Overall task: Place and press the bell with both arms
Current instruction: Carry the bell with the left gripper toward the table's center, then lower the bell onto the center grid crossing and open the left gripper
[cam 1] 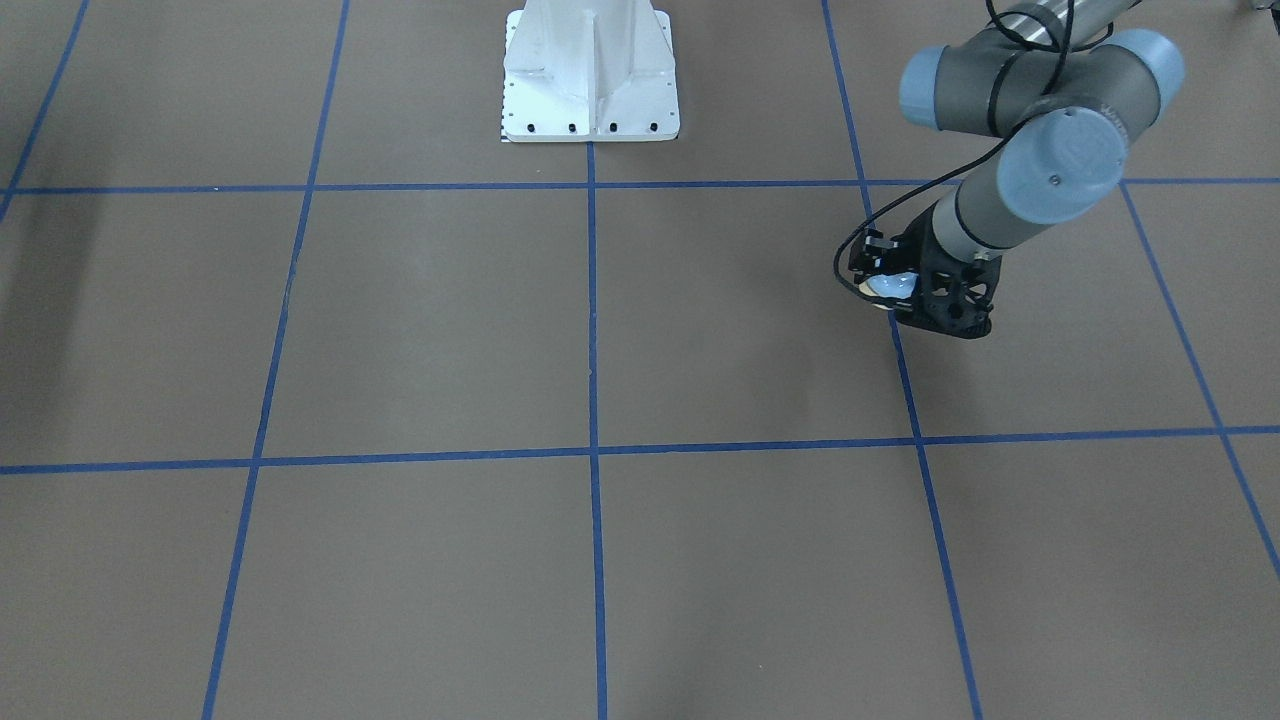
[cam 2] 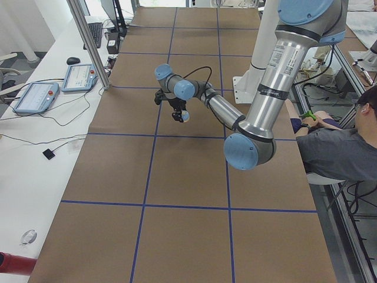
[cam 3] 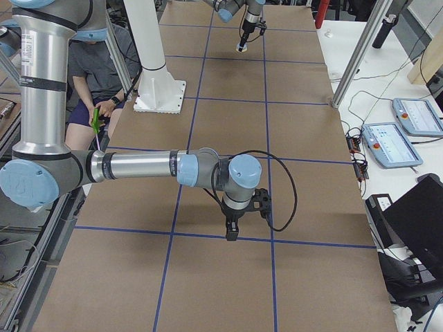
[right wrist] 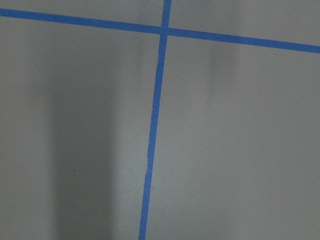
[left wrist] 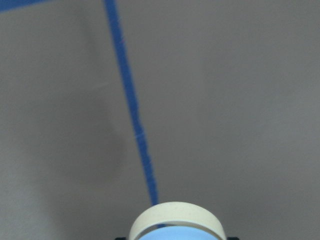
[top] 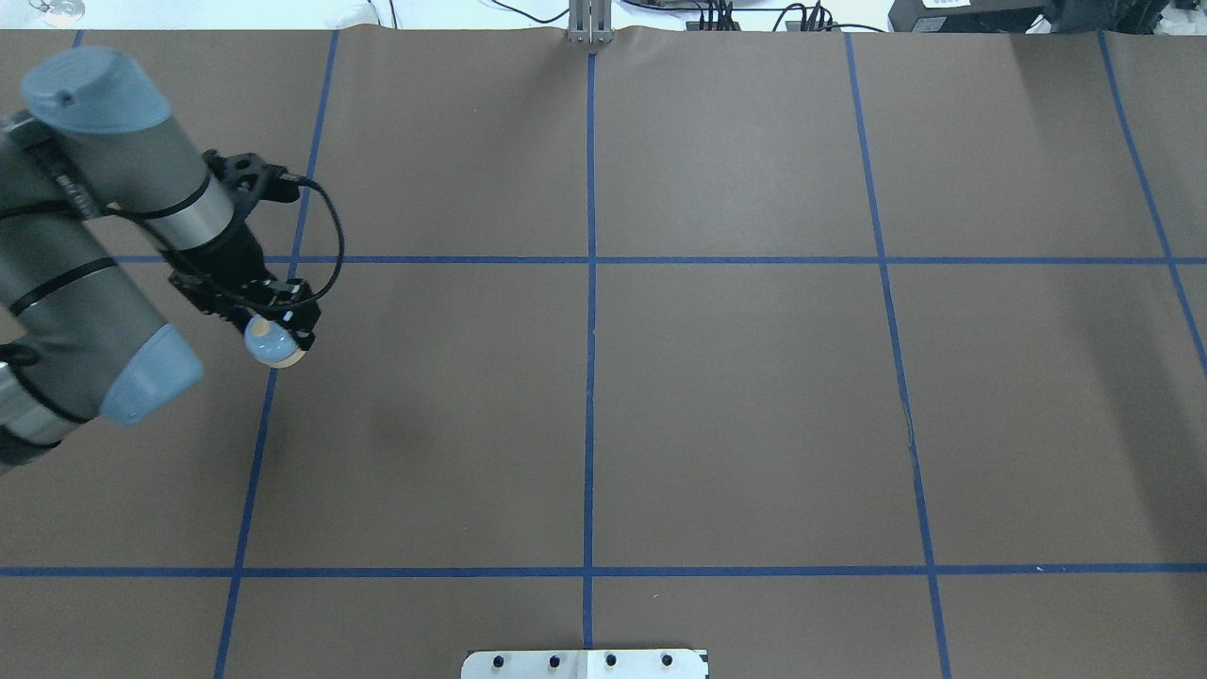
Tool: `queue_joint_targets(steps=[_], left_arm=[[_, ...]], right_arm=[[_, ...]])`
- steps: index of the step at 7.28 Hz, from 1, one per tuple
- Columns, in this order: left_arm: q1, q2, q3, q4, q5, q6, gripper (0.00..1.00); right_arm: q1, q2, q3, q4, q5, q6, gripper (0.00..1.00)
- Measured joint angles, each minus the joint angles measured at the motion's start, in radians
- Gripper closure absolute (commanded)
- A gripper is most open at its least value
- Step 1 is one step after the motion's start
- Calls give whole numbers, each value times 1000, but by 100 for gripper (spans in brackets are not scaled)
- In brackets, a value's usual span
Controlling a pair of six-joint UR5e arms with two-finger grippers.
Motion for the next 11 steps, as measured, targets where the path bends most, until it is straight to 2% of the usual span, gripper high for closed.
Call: queue_joint_targets(steps=[3, 5, 6, 9, 10, 11], left_arm=[[81, -345, 299, 20, -2, -149, 81], [148, -515, 517, -70, 15, -265, 80], [180, -556, 598, -143, 40, -322, 79], [228, -604, 693, -221, 71, -399, 76], [232, -630, 728, -227, 72, -406, 72], [236, -645, 748, -230, 73, -409, 61]], right_arm=[[0, 1, 0, 0, -1, 0, 0], [0, 2, 0, 0, -1, 0, 0], [0, 2, 0, 1, -1, 0, 0], [0, 3, 0, 0, -1, 0, 0], [0, 3, 0, 1, -1, 0, 0], [0, 3, 0, 1, -1, 0, 0]])
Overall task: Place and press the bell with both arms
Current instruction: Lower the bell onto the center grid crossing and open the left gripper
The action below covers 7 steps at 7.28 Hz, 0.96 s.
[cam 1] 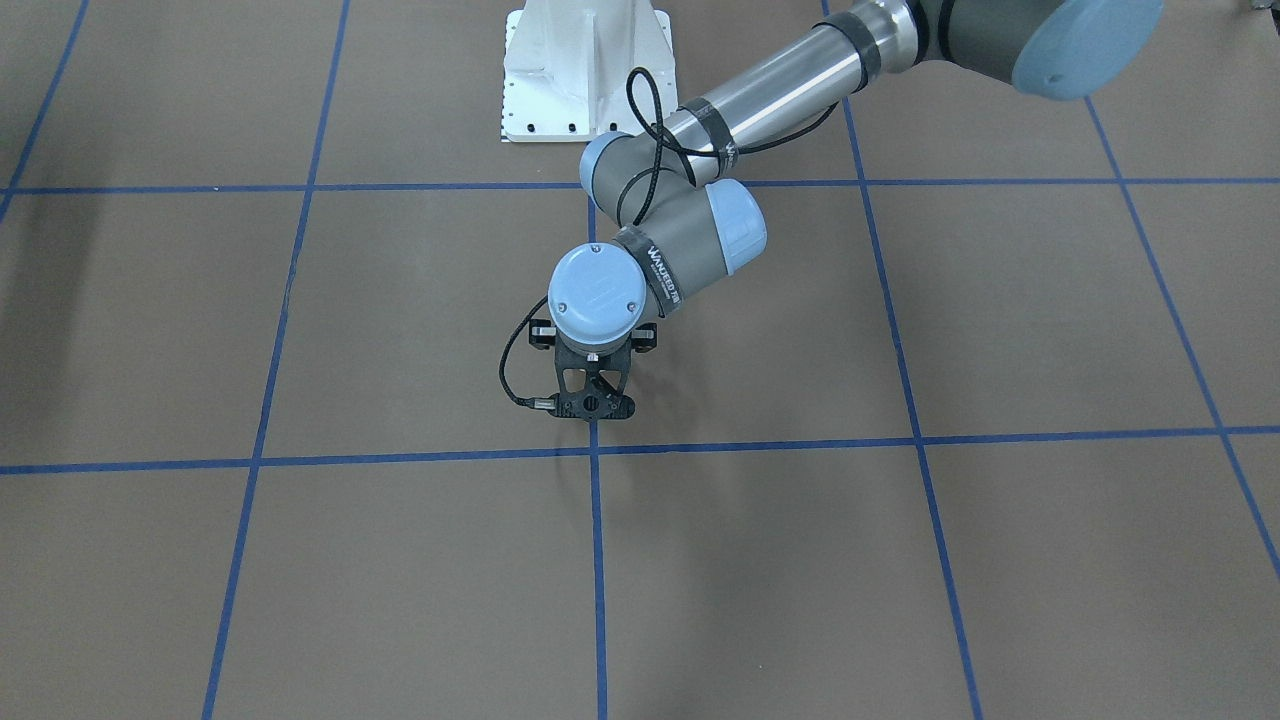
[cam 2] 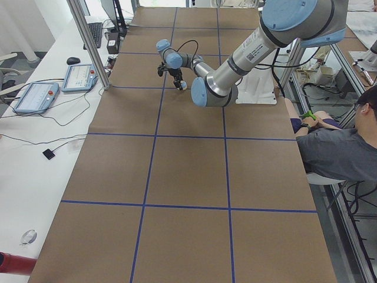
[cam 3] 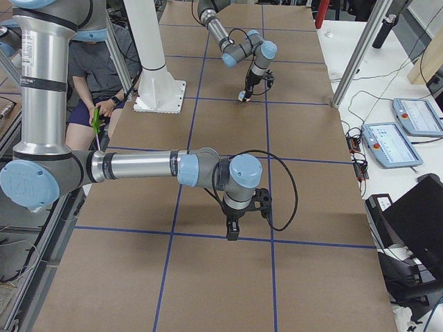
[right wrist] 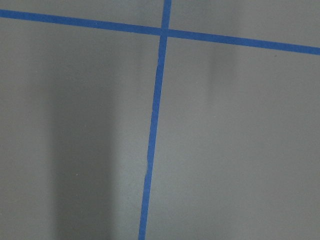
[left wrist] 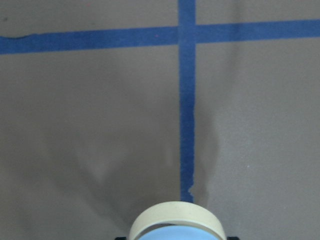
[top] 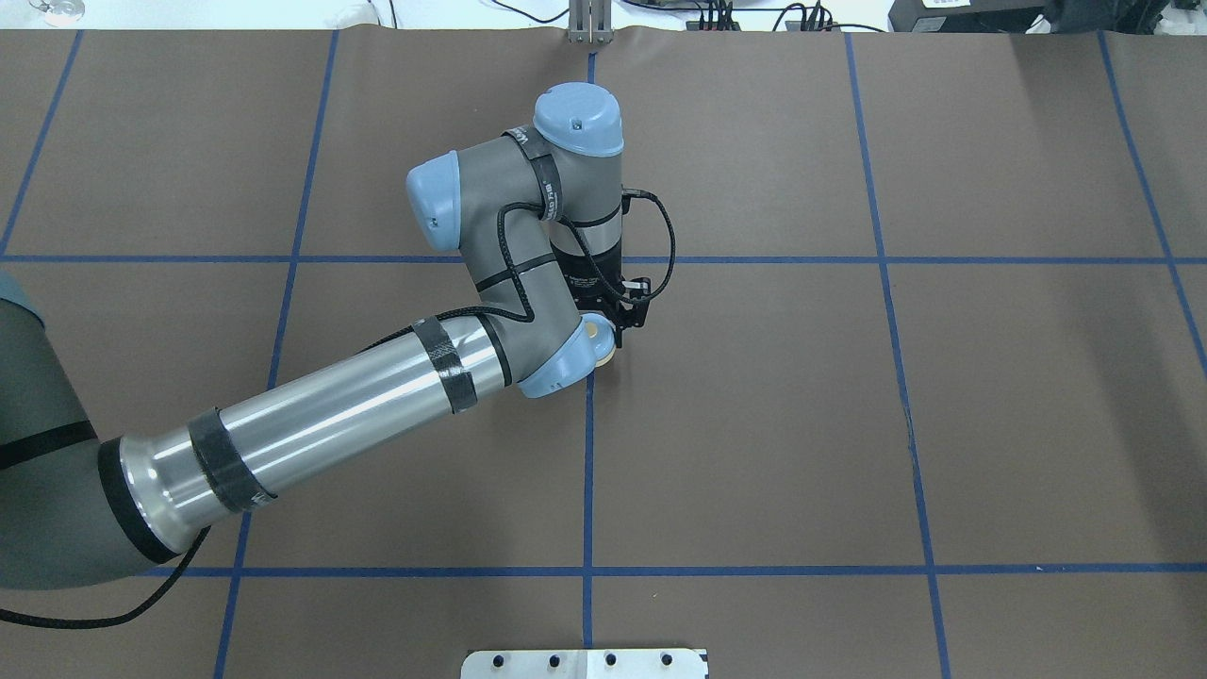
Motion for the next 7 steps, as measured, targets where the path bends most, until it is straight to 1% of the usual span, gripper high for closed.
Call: queue_joint_targets(steps=[2, 3, 4, 5, 7], left_arm=[[13, -7, 13, -14, 36, -2, 44], [18, -7, 17, -23, 53, -3, 30], [20, -7, 20, -29, 60, -3, 8], [20, -7, 20, -30, 63, -2, 1], [20, -7, 9, -28, 65, 2, 0]], right_arm=[[0, 1, 0, 1, 0, 0, 0], [0, 2, 0, 1, 0, 0, 0], [0, 2, 0, 1, 0, 0, 0], [0, 3, 0, 1, 0, 0, 0], [0, 5, 1, 1, 0, 0, 0]])
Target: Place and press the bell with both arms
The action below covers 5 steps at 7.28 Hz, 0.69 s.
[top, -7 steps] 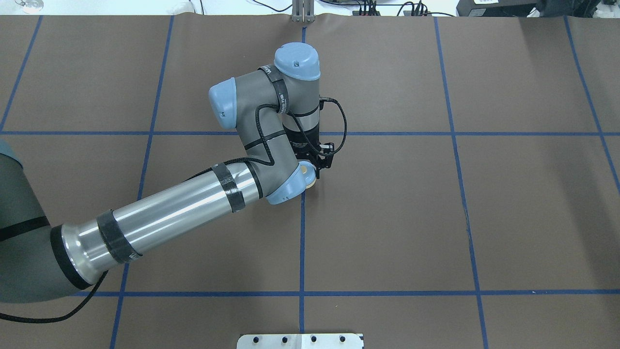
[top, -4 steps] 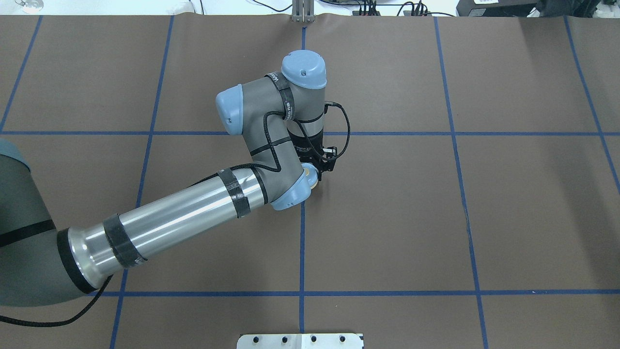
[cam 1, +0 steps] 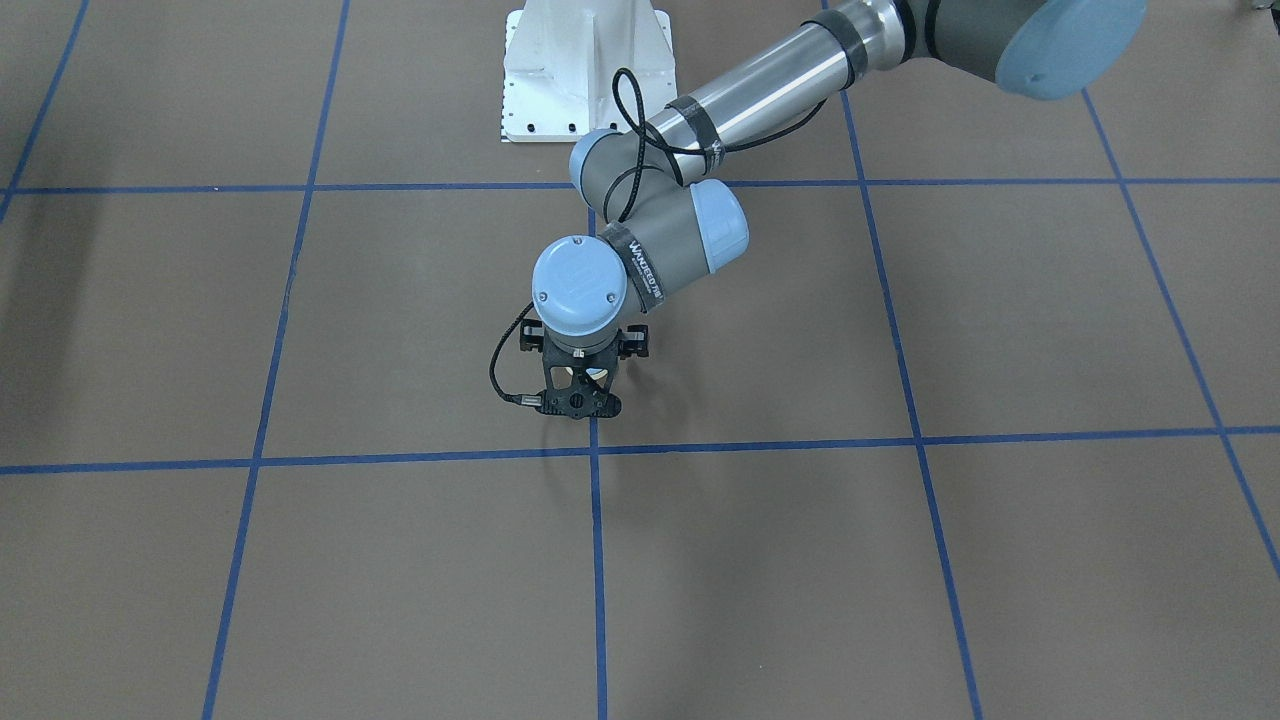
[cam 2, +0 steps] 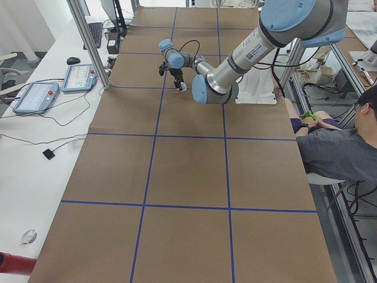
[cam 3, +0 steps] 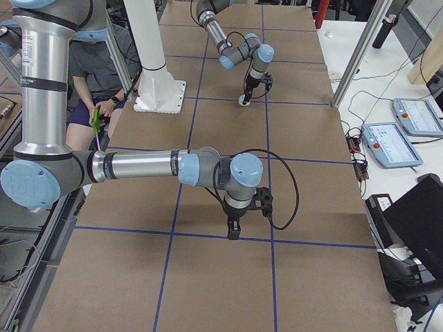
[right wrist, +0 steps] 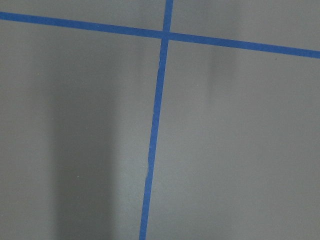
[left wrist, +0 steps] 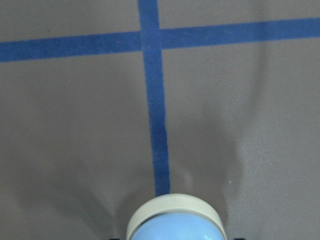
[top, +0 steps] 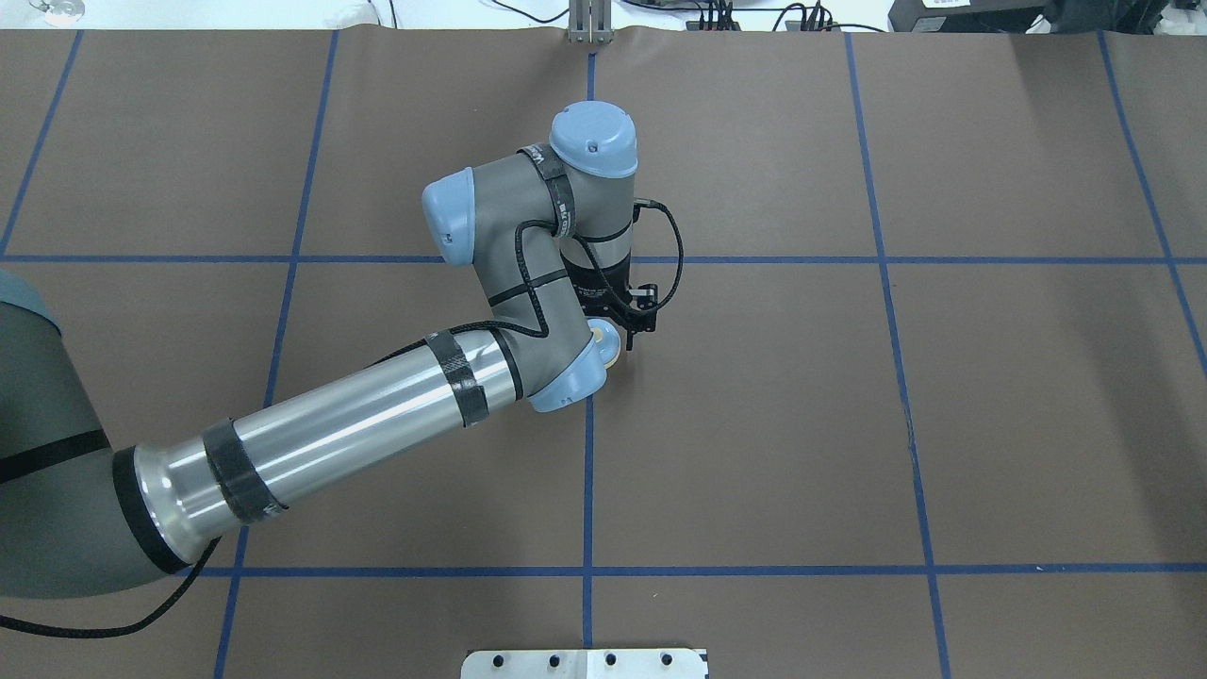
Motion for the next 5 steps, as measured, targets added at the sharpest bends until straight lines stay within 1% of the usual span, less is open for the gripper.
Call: queue_joint_targets(steps=[2, 3, 4, 5], left_arm=[[-16, 1, -50, 22, 4, 2, 0], [-34, 4, -97, 49, 4, 6, 0], [-60, 27, -167, 69, 4, 12, 0], [-83, 96, -277, 78, 1, 33, 0]], right_arm=[[0, 1, 0, 0, 0, 0, 0], [0, 2, 0, 0, 0, 0, 0], [0, 3, 1, 0, 0, -1, 0], [0, 3, 3, 0, -1, -2, 0]])
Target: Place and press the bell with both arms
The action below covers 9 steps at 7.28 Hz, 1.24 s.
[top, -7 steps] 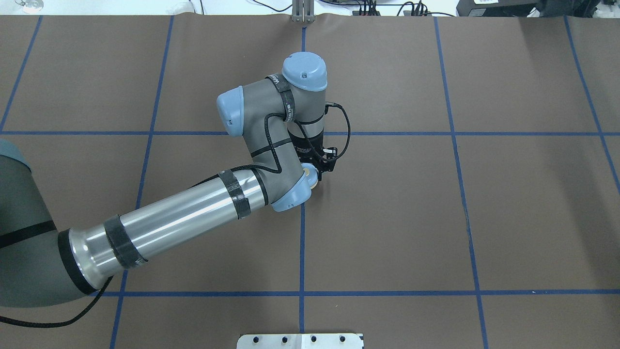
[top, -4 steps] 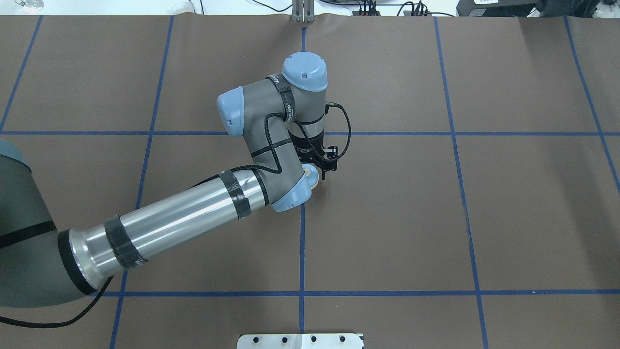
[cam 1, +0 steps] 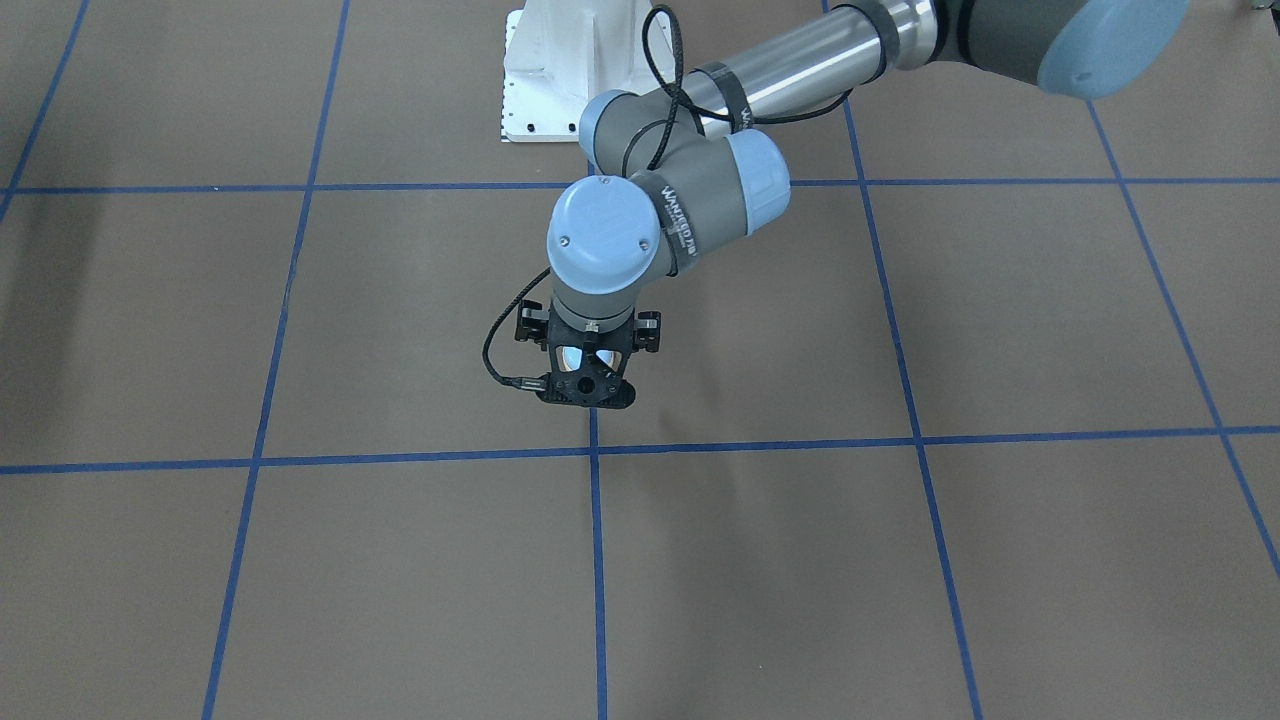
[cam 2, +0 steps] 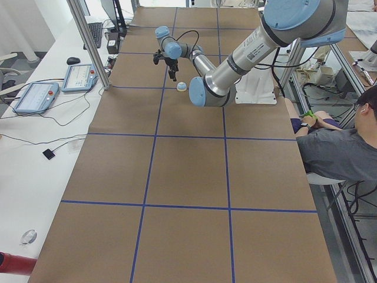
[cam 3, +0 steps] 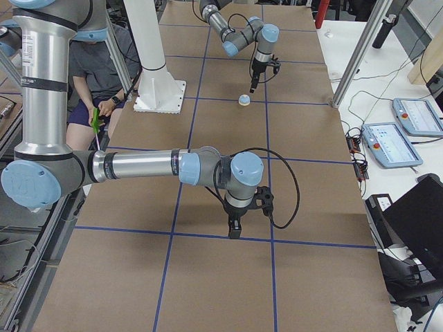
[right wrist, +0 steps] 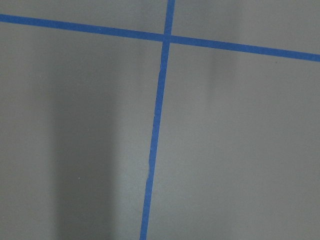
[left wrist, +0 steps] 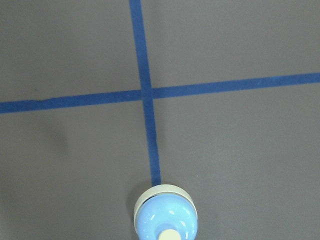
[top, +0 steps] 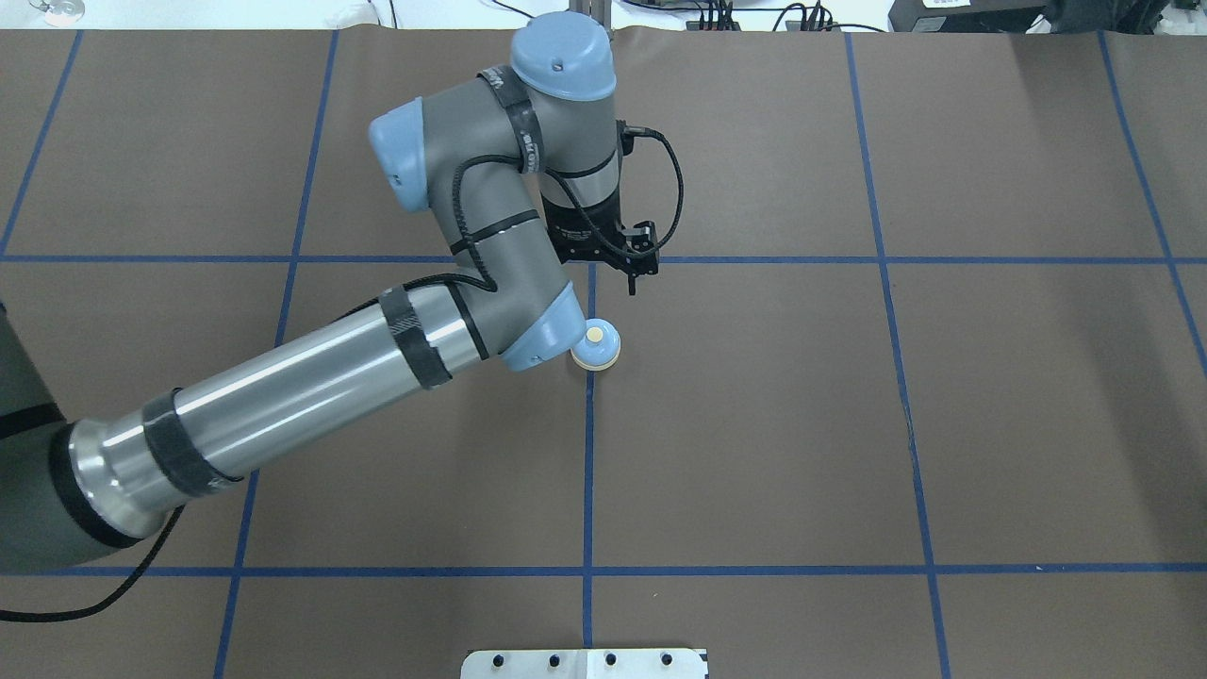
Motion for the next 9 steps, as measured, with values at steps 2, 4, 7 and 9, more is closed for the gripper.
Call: queue_joint_targets(steps=[2, 4, 7, 9], left_arm=[[-37, 239, -293, 5, -3, 101, 0], [-106, 522, -552, 11, -5, 294, 0], [-275, 773, -719, 35, -7, 590, 0], [-397, 881, -732, 30, -6, 710, 0]], right_arm=[[0, -1, 6, 1, -32, -7, 0], [0, 8, 17, 1, -68, -10, 0], [0, 92, 17, 57, -79, 10, 0], [0, 135, 4, 130, -73, 37, 0]])
